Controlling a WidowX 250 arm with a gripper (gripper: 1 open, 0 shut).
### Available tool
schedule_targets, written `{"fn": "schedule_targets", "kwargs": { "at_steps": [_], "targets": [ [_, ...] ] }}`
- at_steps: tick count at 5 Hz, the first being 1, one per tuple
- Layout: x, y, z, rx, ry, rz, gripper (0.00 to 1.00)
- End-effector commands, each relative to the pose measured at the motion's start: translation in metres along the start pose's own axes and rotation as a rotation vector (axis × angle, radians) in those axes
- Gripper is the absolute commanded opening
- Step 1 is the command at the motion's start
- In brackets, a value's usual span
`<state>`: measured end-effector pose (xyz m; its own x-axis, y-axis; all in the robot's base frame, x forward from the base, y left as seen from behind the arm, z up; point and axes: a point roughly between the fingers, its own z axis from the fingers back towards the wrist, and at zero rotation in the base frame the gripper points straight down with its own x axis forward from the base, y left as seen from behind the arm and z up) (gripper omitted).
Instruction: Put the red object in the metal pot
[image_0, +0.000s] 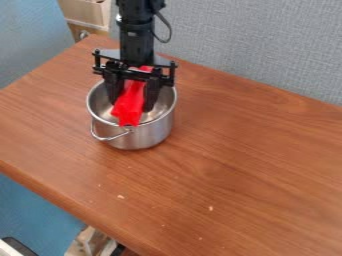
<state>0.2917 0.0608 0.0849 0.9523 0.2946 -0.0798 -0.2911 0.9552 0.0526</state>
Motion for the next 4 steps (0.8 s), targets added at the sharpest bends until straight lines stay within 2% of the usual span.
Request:
{"fn": "schedule_targets", "kwargs": {
  "at_steps": [1, 4],
  "targets": [
    [0.0098, 0.0056, 0.0161, -0.007, -0.064, 0.022, 0.00],
    [0.0116, 0.0066, 0.0143, -0.011, -0.063, 0.031, 0.00]
  ]
}}
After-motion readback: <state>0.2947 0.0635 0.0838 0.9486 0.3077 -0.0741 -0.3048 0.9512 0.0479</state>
